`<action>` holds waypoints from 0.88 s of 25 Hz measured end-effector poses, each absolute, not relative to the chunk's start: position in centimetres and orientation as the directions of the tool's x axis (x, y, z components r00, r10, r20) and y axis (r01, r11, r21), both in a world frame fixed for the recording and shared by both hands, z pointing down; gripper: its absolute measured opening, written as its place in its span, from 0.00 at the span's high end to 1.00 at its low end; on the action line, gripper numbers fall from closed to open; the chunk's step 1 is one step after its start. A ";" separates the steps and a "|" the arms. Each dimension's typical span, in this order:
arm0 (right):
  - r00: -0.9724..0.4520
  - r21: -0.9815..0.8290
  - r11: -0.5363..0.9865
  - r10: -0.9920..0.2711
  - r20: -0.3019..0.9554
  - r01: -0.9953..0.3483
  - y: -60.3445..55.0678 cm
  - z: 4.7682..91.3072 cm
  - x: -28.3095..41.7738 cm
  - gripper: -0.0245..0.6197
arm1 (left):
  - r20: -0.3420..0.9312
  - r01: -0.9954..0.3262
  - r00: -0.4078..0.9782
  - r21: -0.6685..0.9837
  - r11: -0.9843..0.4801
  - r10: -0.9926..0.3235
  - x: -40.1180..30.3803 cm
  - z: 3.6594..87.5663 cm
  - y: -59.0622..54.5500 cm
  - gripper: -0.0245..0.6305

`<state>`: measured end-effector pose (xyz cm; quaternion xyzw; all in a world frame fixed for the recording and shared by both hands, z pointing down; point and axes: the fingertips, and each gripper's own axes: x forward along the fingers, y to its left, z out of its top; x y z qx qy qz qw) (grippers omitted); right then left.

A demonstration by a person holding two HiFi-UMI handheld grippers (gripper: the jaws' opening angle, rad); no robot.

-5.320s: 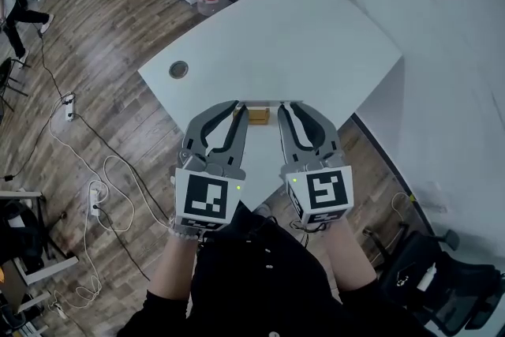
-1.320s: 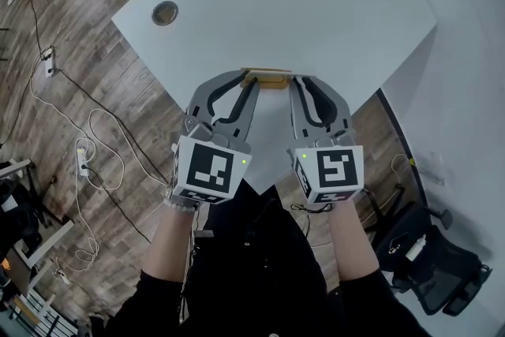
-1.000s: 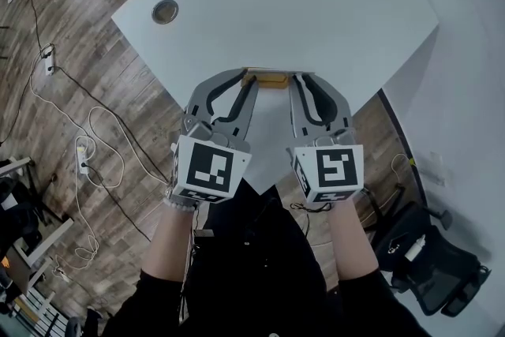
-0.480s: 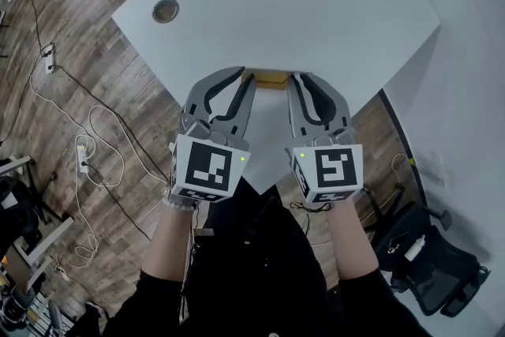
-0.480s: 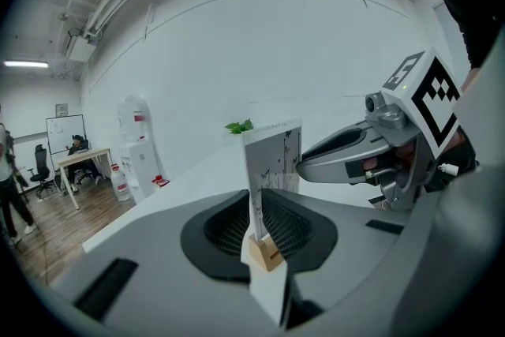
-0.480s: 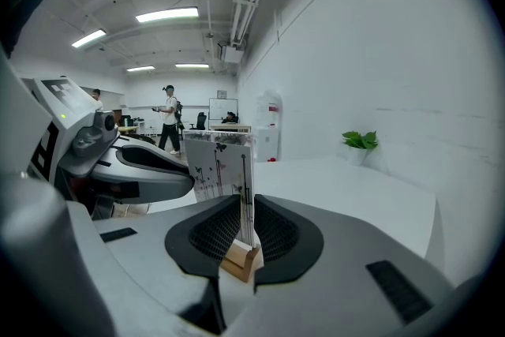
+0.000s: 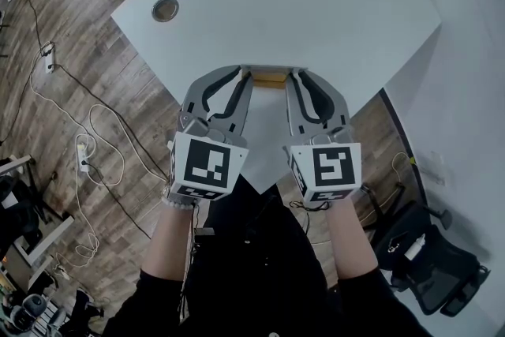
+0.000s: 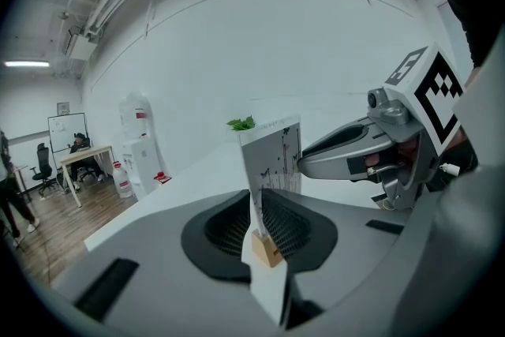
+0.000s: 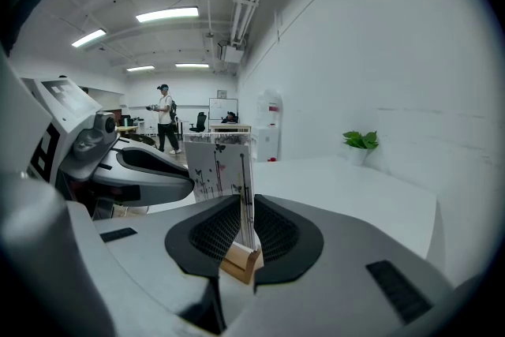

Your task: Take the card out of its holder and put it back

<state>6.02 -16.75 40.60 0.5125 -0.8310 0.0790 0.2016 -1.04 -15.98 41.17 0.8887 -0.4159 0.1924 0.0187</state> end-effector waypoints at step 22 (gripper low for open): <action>-0.367 0.059 0.437 -0.814 0.450 -0.898 -16.9 42.1 6.9 0.84 | 0.363 -0.732 0.593 -0.128 -0.669 -0.719 -0.1 41.4 -16.9 0.89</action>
